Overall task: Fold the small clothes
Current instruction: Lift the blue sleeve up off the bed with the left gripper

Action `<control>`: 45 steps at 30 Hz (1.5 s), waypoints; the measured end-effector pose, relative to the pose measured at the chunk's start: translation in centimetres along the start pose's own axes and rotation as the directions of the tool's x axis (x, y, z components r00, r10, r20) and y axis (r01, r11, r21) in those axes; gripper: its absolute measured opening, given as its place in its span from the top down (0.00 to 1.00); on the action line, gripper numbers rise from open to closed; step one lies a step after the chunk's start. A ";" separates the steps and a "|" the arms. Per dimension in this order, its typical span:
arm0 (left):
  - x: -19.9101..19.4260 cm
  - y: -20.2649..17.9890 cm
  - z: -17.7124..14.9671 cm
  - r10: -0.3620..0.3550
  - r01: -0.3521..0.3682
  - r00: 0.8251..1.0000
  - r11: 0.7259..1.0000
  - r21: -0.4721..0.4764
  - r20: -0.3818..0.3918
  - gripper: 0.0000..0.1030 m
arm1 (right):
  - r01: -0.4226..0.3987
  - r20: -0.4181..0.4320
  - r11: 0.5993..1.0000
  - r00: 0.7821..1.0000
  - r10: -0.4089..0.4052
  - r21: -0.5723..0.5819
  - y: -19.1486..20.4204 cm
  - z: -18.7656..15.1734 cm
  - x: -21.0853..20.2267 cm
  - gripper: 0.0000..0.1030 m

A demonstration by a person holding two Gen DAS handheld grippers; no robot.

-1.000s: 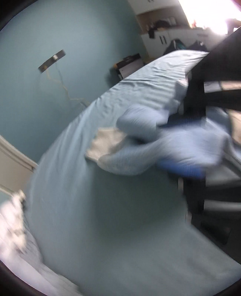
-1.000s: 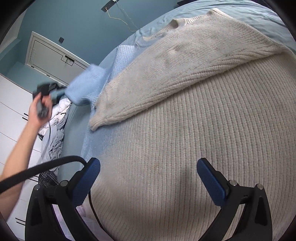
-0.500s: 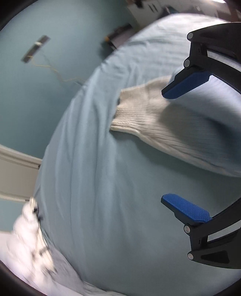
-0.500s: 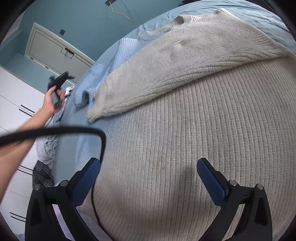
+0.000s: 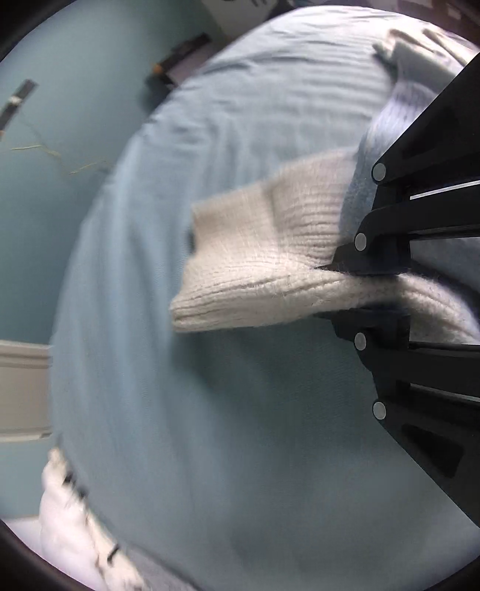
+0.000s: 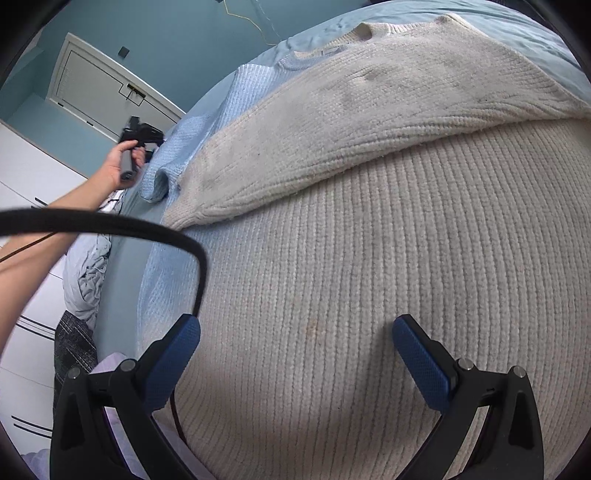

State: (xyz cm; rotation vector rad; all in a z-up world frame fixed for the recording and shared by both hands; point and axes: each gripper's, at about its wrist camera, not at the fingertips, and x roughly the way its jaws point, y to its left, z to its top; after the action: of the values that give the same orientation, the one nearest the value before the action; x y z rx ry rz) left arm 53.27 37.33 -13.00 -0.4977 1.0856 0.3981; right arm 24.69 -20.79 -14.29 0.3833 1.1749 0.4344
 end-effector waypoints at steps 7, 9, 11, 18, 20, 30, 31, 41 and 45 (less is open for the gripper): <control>-11.7 8.7 -1.2 0.041 -0.008 0.981 0.985 -0.173 0.190 0.90 | -0.012 0.052 1.000 0.999 0.013 -0.011 0.5 -0.2 -1.7 0.01; -13.8 11.7 -1.9 0.057 -0.005 0.973 0.974 -0.228 0.222 0.90 | -0.014 0.074 1.000 0.997 0.015 -0.021 1.0 -0.5 -2.6 0.01; -14.7 15.1 -3.0 0.017 0.046 0.976 0.959 -0.279 0.218 0.87 | -0.012 0.086 0.999 0.996 0.015 -0.038 1.4 -0.7 -3.2 0.01; -13.3 26.4 -10.8 0.045 0.056 0.981 0.868 -0.493 0.190 0.00 | 0.015 0.108 0.996 0.994 -0.006 -0.084 2.9 -1.0 -3.7 0.01; -12.4 28.9 -12.3 0.006 0.094 0.984 0.834 -0.544 0.180 0.00 | 0.026 0.098 0.996 0.995 -0.017 -0.089 3.0 -0.8 -3.1 0.01; -4.8 30.8 -9.7 -0.269 0.366 0.931 0.655 -0.661 0.248 0.00 | 0.054 0.064 0.996 0.997 -0.049 -0.075 2.3 -0.9 -2.3 0.01; -3.9 30.7 -8.8 -0.261 0.363 0.932 0.647 -0.670 0.252 0.00 | 0.058 0.062 0.995 0.997 -0.054 -0.077 2.3 -1.0 -2.1 0.01; -2.3 27.4 -4.6 -0.173 0.231 0.973 0.728 -0.646 0.152 0.90 | 0.092 0.024 0.992 0.996 -0.090 -0.085 1.9 -0.8 -0.5 0.01; -8.7 23.4 -2.9 -0.137 0.235 0.965 0.833 -0.501 0.225 0.91 | 0.074 0.038 0.994 0.997 -0.072 -0.078 1.6 -0.8 -0.9 0.01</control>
State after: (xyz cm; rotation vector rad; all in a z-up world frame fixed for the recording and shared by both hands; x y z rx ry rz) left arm 34.96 54.34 -10.56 -1.0289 0.7323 0.5588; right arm 23.42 -19.84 -13.00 0.2776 1.1306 0.4076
